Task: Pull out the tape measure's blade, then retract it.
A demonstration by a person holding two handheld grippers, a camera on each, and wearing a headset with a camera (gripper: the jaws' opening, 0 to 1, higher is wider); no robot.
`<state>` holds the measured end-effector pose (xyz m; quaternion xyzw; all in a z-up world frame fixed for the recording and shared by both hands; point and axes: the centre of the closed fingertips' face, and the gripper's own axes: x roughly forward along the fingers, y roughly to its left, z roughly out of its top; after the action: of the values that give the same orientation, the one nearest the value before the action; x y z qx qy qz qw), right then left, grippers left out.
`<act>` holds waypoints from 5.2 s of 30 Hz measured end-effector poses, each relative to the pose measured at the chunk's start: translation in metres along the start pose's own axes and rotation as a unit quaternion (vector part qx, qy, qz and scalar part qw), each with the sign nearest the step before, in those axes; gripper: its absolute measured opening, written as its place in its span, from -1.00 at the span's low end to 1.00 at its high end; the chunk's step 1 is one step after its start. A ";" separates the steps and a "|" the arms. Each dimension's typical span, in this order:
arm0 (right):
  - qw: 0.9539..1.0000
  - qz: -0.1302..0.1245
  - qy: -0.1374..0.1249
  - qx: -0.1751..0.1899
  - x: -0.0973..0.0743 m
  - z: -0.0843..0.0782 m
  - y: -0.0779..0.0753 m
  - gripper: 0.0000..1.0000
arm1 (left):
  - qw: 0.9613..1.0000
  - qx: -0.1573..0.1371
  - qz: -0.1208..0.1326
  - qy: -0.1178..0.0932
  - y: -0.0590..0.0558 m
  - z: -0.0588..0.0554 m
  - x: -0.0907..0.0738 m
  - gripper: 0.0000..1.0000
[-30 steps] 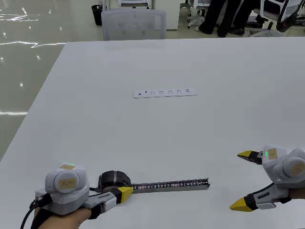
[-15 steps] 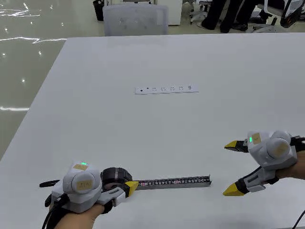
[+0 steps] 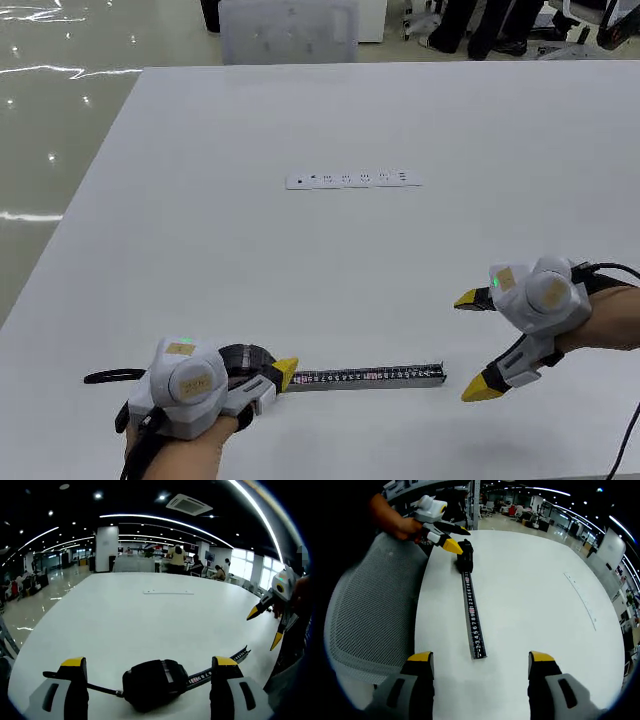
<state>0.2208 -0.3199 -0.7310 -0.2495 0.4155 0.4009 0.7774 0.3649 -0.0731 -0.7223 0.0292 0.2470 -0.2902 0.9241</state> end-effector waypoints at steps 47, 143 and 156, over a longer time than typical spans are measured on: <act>0.998 0.045 0.050 -0.005 0.060 -0.031 0.005 -0.70 | 0.998 0.029 -0.015 0.056 -0.008 -0.026 0.006 0.76; 0.998 0.029 0.023 0.042 0.070 -0.014 0.005 -0.72 | 0.991 -0.043 -0.052 0.116 -0.010 -0.044 0.011 0.15; 0.998 0.029 0.018 0.044 0.074 -0.006 0.006 -0.72 | 0.991 -0.043 -0.052 0.117 -0.010 -0.043 0.011 0.15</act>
<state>0.2382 -0.2901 -0.7967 -0.2105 0.4534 0.4001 0.7681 0.3478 -0.0785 -0.7642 0.0097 0.3666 -0.3217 0.8729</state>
